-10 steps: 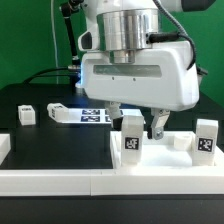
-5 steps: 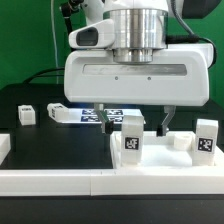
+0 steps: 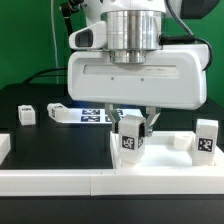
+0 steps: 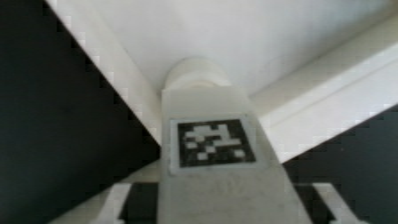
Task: Assemble square table
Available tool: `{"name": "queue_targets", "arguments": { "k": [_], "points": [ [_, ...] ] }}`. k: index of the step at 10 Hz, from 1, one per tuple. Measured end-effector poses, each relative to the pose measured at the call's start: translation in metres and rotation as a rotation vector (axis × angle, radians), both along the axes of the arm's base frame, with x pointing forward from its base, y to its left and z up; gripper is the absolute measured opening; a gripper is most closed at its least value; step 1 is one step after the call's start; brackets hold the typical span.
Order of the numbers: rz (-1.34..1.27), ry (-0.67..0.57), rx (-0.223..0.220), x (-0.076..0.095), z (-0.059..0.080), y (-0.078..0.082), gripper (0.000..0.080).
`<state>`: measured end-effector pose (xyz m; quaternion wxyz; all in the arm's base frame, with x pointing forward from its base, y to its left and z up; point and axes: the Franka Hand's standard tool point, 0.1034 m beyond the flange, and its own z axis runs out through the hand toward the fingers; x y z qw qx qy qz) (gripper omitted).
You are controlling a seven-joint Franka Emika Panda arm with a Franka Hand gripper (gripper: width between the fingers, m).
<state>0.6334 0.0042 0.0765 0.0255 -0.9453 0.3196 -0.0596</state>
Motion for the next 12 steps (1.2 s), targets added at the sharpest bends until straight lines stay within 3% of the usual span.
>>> {"name": "queue_targets", "arguments": {
  "k": [3,7,10,11,12],
  "points": [
    [-0.435,-0.028,0.059,-0.005,-0.001,-0.005,0.0293],
    [-0.973,-0.021,0.228,-0.011,-0.003,0.003,0.0294],
    [-0.975,-0.018,0.227,-0.012,-0.004,0.003,0.0300],
    [-0.901,0.016,0.187,-0.016,-0.007,0.007,0.0527],
    [-0.675,0.013,0.136,-0.016,-0.006,0.003,0.0611]
  ]
}}
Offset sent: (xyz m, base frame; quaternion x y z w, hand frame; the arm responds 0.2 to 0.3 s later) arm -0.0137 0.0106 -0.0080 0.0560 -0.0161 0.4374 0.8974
